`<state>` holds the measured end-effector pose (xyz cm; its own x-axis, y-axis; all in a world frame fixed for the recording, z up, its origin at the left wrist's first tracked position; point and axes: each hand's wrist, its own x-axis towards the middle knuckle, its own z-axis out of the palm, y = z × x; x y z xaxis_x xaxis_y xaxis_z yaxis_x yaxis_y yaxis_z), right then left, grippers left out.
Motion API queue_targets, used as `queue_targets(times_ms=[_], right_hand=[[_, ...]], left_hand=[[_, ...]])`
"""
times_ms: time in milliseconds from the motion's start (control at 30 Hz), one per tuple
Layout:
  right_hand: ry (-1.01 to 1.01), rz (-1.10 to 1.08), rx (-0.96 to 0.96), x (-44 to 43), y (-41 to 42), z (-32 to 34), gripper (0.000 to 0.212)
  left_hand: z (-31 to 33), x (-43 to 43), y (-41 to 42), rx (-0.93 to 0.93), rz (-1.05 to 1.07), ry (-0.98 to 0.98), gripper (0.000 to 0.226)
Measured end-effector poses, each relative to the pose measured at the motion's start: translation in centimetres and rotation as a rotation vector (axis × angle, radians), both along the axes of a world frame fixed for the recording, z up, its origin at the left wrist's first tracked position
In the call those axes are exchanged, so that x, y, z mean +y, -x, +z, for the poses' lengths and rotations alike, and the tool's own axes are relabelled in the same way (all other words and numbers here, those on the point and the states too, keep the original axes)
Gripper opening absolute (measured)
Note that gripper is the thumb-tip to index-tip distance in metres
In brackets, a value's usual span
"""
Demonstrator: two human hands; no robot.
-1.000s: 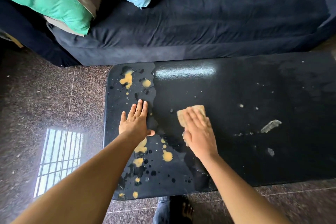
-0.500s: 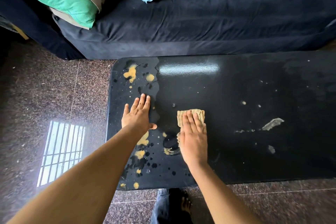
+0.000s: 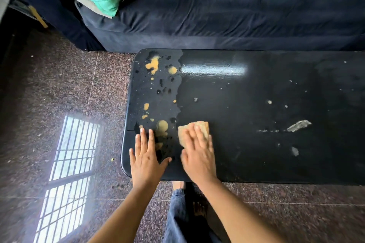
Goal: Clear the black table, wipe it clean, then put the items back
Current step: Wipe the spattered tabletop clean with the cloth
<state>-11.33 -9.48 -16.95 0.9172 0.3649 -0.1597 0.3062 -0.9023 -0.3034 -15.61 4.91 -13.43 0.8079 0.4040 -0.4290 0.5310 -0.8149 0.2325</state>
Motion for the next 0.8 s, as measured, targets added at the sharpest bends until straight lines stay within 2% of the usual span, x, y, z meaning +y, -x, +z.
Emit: queue_targets(times_ms=[100, 167, 300, 367, 467, 567, 633, 733, 800], right_hand=[[0.033, 0.266, -0.015, -1.3, 0.4, -0.2, 0.066], [0.074, 0.299, -0.050, -3.9, -0.1, -0.3, 0.067], [0.109, -0.120, -0.005, -4.9, 1.1, -0.7, 0.068], [0.070, -0.197, 0.004, -2.5, 2.8, -0.8, 0.067], [0.038, 0.088, 0.001, -0.4, 4.5, -0.6, 0.063], [0.106, 0.319, -0.046, -3.4, 3.5, -0.5, 0.062], [0.147, 0.227, -0.058, -7.1, 2.9, -0.7, 0.062], [0.190, -0.120, -0.015, -11.0, 2.5, -0.7, 0.062], [0.159, -0.285, 0.020, -9.8, 3.1, -0.6, 0.062]], left_hand=[[0.0, -0.5, 0.4, -0.033, 0.108, 0.009, 0.112], [0.1, -0.5, 0.6, -0.039, 0.160, 0.019, 0.116], [-0.2, -0.3, 1.3, 0.033, 0.212, 0.022, 0.125], [-0.5, -0.5, 1.7, 0.054, 0.253, 0.033, 0.128], [-0.8, -0.5, 2.2, 0.040, 0.270, 0.004, 0.131], [-0.8, -0.3, 2.3, 0.036, 0.273, -0.021, 0.132], [-0.5, -0.5, 2.2, 0.046, 0.256, -0.034, 0.132], [-0.3, -0.6, 2.0, 0.055, 0.220, -0.051, 0.132], [-0.2, -0.6, 1.8, 0.077, 0.218, -0.054, 0.132]])
